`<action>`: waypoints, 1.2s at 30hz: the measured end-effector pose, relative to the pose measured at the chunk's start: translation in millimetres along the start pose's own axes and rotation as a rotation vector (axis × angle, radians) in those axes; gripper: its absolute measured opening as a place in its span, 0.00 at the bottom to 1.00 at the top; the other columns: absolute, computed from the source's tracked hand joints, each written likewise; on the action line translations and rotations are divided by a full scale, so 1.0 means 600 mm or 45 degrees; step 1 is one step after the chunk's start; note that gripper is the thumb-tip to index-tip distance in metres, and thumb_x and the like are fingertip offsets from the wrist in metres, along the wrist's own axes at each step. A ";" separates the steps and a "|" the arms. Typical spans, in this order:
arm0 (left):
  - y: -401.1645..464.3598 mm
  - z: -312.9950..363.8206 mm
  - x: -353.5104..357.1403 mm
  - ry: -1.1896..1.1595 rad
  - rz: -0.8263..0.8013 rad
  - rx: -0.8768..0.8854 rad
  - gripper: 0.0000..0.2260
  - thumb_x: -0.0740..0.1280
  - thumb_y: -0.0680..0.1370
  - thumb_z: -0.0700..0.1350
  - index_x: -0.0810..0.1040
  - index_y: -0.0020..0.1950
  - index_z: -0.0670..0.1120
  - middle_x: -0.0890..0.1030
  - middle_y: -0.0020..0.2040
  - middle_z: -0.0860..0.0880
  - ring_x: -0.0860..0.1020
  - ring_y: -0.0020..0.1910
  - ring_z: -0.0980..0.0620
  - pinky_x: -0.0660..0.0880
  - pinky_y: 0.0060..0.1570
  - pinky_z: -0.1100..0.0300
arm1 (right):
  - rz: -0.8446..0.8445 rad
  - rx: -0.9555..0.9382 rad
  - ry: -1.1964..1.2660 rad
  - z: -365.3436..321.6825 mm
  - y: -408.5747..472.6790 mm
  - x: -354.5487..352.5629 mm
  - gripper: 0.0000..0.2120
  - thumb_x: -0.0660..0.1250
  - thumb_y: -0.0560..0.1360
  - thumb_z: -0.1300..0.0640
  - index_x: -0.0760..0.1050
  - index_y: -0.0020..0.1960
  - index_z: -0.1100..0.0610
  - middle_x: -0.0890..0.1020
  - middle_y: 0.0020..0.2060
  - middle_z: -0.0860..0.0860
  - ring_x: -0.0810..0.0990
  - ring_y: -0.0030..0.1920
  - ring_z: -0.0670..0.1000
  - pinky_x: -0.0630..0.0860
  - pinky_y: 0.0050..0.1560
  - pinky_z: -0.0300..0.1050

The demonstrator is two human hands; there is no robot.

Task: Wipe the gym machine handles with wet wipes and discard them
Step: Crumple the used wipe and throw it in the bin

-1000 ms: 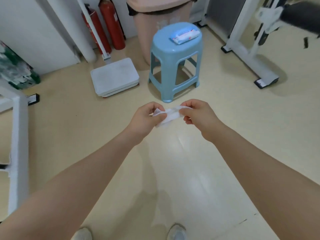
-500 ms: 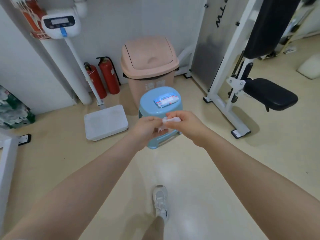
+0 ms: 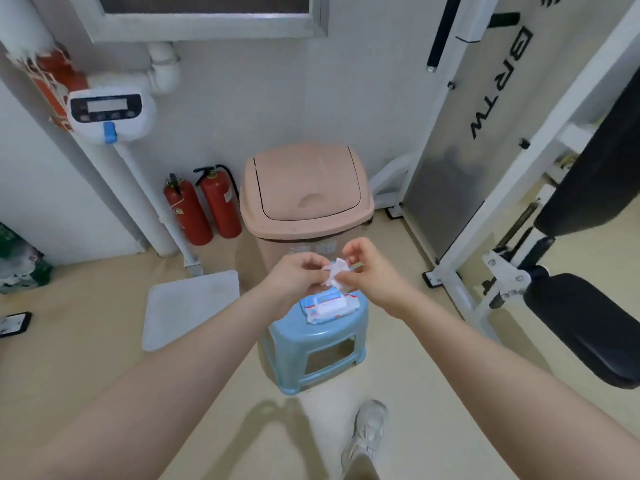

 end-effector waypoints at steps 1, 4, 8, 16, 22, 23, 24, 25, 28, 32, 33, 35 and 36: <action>0.036 0.011 -0.007 0.046 0.051 0.027 0.08 0.65 0.74 0.30 0.76 0.39 0.42 0.77 0.36 0.46 0.77 0.35 0.53 0.79 0.38 0.67 | -0.038 -0.003 0.012 0.002 0.044 -0.008 0.12 0.66 0.71 0.70 0.69 0.48 0.56 0.72 0.40 0.48 0.72 0.35 0.46 0.73 0.31 0.32; 0.159 0.036 -0.030 0.064 0.182 0.074 0.06 0.68 0.72 0.32 0.78 0.38 0.42 0.78 0.34 0.46 0.76 0.34 0.52 0.76 0.35 0.66 | -0.142 -0.026 -0.034 0.020 0.190 -0.031 0.11 0.67 0.71 0.69 0.72 0.40 0.53 0.76 0.36 0.50 0.73 0.32 0.46 0.70 0.28 0.33; 0.344 0.037 -0.083 0.311 0.492 0.055 0.05 0.66 0.75 0.38 0.77 0.48 0.46 0.79 0.42 0.50 0.79 0.38 0.56 0.72 0.36 0.70 | -0.004 -0.028 -0.250 0.070 0.392 -0.079 0.09 0.69 0.69 0.63 0.73 0.35 0.52 0.76 0.32 0.46 0.71 0.32 0.45 0.67 0.33 0.39; 0.657 -0.044 -0.204 1.597 0.483 -0.021 0.24 0.56 0.77 0.36 0.61 0.73 0.46 0.58 0.76 0.50 0.58 0.73 0.48 0.58 0.70 0.55 | -0.014 -0.249 -0.846 0.193 0.701 -0.085 0.09 0.59 0.72 0.70 0.76 0.47 0.63 0.77 0.49 0.57 0.75 0.43 0.55 0.68 0.42 0.43; 0.777 -0.098 -0.209 1.961 0.458 0.117 0.27 0.52 0.79 0.38 0.48 0.76 0.45 0.43 0.77 0.48 0.44 0.76 0.47 0.40 0.72 0.55 | -0.321 -0.281 -1.335 0.311 0.808 -0.039 0.18 0.59 0.73 0.63 0.74 0.61 0.58 0.74 0.60 0.53 0.70 0.64 0.56 0.69 0.56 0.46; 0.780 -0.098 -0.205 2.010 0.516 0.208 0.26 0.54 0.77 0.38 0.54 0.75 0.42 0.50 0.77 0.46 0.51 0.76 0.45 0.46 0.73 0.54 | -0.355 -0.269 -1.486 0.329 0.815 -0.033 0.18 0.58 0.73 0.61 0.74 0.61 0.56 0.75 0.60 0.52 0.68 0.63 0.56 0.67 0.57 0.46; 0.780 -0.100 -0.206 2.015 0.564 0.262 0.24 0.55 0.76 0.39 0.63 0.73 0.42 0.57 0.76 0.45 0.58 0.74 0.45 0.52 0.72 0.53 | -0.386 -0.259 -1.646 0.345 0.822 -0.027 0.19 0.56 0.73 0.58 0.74 0.62 0.53 0.76 0.60 0.51 0.67 0.63 0.56 0.64 0.57 0.47; 0.779 -0.105 -0.208 1.984 0.569 0.293 0.24 0.56 0.76 0.39 0.63 0.72 0.42 0.59 0.75 0.44 0.59 0.74 0.45 0.55 0.71 0.54 | -0.437 -0.186 -1.757 0.367 0.829 -0.023 0.19 0.54 0.75 0.55 0.72 0.64 0.52 0.75 0.62 0.52 0.66 0.63 0.56 0.62 0.59 0.47; 0.769 -0.142 -0.213 1.865 0.379 0.146 0.27 0.57 0.77 0.40 0.53 0.76 0.43 0.48 0.77 0.47 0.47 0.76 0.48 0.45 0.73 0.55 | -0.588 0.184 -1.822 0.429 0.837 -0.022 0.23 0.46 0.78 0.48 0.72 0.64 0.54 0.73 0.64 0.57 0.66 0.64 0.58 0.59 0.62 0.52; 0.725 -0.141 -0.214 1.738 0.365 0.217 0.25 0.64 0.73 0.36 0.67 0.70 0.39 0.60 0.75 0.43 0.59 0.74 0.43 0.58 0.70 0.49 | -0.362 -0.248 -1.646 0.372 0.815 -0.019 0.18 0.51 0.77 0.52 0.75 0.53 0.61 0.78 0.52 0.58 0.74 0.53 0.60 0.68 0.49 0.50; 0.711 -0.141 -0.209 1.724 0.368 0.241 0.23 0.66 0.70 0.34 0.72 0.65 0.38 0.66 0.72 0.41 0.65 0.70 0.41 0.65 0.65 0.47 | -0.341 -0.351 -1.561 0.353 0.796 -0.019 0.15 0.53 0.78 0.54 0.74 0.53 0.61 0.77 0.51 0.58 0.74 0.52 0.59 0.67 0.44 0.49; 0.676 -0.142 -0.199 1.656 0.441 0.262 0.19 0.69 0.67 0.32 0.76 0.58 0.36 0.75 0.63 0.38 0.74 0.61 0.37 0.73 0.55 0.45 | -0.433 -0.447 -1.387 0.328 0.747 -0.014 0.11 0.55 0.79 0.55 0.72 0.52 0.60 0.76 0.50 0.56 0.75 0.50 0.58 0.64 0.39 0.47; 0.654 -0.148 -0.190 1.601 0.450 0.215 0.17 0.67 0.70 0.33 0.76 0.58 0.37 0.76 0.61 0.39 0.74 0.60 0.38 0.73 0.53 0.46 | -0.537 -0.468 -1.325 0.324 0.715 -0.008 0.10 0.56 0.79 0.55 0.72 0.52 0.60 0.77 0.49 0.55 0.75 0.49 0.58 0.65 0.38 0.47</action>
Point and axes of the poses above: each hand's wrist, its own y-axis towards the middle knuckle, its own x-axis out of the palm, z = x × y, the point moved 7 cm from there along y, towards the middle knuckle
